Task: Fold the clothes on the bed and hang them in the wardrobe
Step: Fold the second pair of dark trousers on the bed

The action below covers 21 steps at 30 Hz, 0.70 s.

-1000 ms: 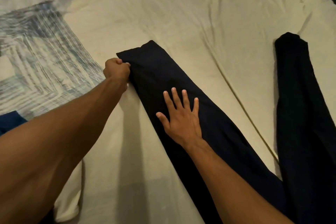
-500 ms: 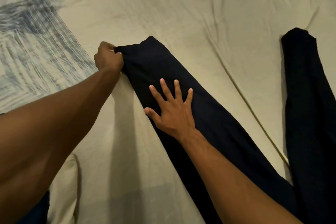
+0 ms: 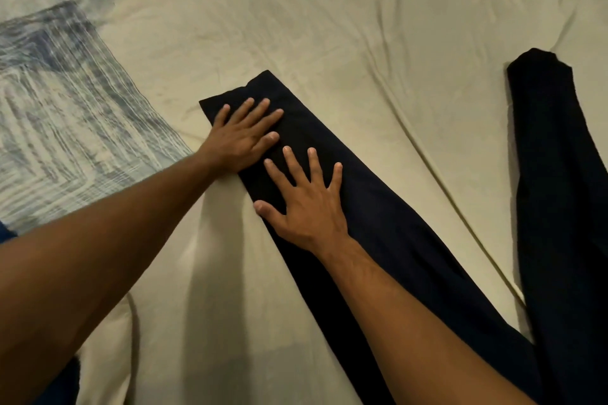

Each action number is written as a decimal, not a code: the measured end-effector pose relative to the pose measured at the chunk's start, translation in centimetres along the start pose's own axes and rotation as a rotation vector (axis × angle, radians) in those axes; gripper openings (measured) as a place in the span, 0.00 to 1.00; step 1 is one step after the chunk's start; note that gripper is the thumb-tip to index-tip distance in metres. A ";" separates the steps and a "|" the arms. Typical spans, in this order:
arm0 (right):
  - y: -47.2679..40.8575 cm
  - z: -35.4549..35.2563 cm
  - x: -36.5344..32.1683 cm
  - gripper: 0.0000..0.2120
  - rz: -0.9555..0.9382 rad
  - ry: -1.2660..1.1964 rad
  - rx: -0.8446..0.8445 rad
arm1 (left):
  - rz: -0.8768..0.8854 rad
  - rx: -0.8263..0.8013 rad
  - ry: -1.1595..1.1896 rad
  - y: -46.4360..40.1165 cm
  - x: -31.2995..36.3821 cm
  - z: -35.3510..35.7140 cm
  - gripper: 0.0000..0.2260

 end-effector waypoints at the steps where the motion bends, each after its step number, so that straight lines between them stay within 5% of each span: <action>1: -0.1 0.1 0.2 0.35 -0.012 -0.007 -0.016 | -0.034 -0.027 -0.025 -0.5 -0.3 0.0 0.26; 7: -0.7 0.2 0.7 0.36 -0.085 -0.026 -0.149 | -0.260 -0.049 -0.033 -1.0 0.6 -1.3 0.25; 12: 2.9 0.1 1.2 0.37 0.018 -0.001 -0.119 | 0.172 0.230 -0.068 5.9 7.8 0.0 0.23; 15: 7.4 0.1 2.0 0.37 0.090 -0.012 -0.064 | 0.222 0.237 0.030 9.6 10.7 1.4 0.24; 18: 13.5 -0.2 4.2 0.36 0.220 -0.025 -0.010 | 0.330 0.169 0.073 12.4 15.9 2.8 0.25; 21: 20.7 0.4 7.4 0.37 0.395 -0.041 -0.013 | 0.487 -0.074 0.087 15.1 19.7 6.6 0.27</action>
Point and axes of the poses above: each hand's wrist, its own y-axis away from the middle knuckle, its own z-axis out of the palm, x = y × z, the point moved 8 cm from there along -y, towards the middle knuckle, and after that the axes turned 9 degrees about y, right-handed, at the moved point
